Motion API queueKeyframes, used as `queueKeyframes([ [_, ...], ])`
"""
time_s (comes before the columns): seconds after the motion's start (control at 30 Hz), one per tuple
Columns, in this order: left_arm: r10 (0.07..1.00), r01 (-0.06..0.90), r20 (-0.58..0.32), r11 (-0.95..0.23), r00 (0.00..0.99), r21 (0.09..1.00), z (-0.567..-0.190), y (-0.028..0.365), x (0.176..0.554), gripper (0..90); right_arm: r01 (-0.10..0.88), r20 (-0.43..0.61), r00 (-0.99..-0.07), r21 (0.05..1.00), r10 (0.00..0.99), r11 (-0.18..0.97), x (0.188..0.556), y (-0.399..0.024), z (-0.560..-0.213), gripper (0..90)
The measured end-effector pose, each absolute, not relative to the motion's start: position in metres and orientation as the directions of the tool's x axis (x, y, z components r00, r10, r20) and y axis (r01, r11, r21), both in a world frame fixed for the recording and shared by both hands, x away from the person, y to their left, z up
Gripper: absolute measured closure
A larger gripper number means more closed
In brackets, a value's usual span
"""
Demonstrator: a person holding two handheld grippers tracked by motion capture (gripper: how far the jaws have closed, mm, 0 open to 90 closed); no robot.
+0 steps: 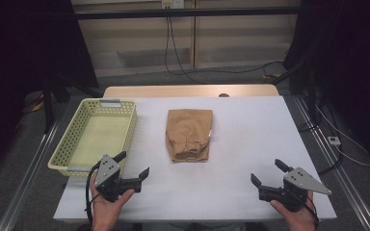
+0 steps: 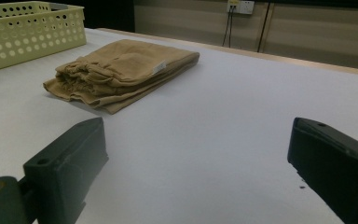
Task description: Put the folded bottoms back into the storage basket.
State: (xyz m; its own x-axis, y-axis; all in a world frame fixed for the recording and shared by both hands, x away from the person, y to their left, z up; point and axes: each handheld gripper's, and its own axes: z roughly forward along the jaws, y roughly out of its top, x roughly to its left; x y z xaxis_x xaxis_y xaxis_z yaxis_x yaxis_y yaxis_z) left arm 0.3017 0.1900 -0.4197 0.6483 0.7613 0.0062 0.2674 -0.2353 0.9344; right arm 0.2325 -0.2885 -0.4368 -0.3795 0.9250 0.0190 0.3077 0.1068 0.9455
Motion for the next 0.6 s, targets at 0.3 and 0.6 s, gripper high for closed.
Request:
queueKeyframes([
  [0.3,0.75,0.275,0.003,-0.246,0.661,0.93,-0.4209,0.1857,0.305,5.7,0.322,0.034,-0.382,0.942,0.924,0.098,0.2337,-0.29,-0.4386,4.1],
  [0.6,0.747,0.297,-0.007,-0.255,0.664,0.92,-0.4203,0.1821,0.3073,5.6,0.325,0.04,-0.388,0.941,0.921,0.096,0.2337,-0.2896,-0.4387,4.0],
])
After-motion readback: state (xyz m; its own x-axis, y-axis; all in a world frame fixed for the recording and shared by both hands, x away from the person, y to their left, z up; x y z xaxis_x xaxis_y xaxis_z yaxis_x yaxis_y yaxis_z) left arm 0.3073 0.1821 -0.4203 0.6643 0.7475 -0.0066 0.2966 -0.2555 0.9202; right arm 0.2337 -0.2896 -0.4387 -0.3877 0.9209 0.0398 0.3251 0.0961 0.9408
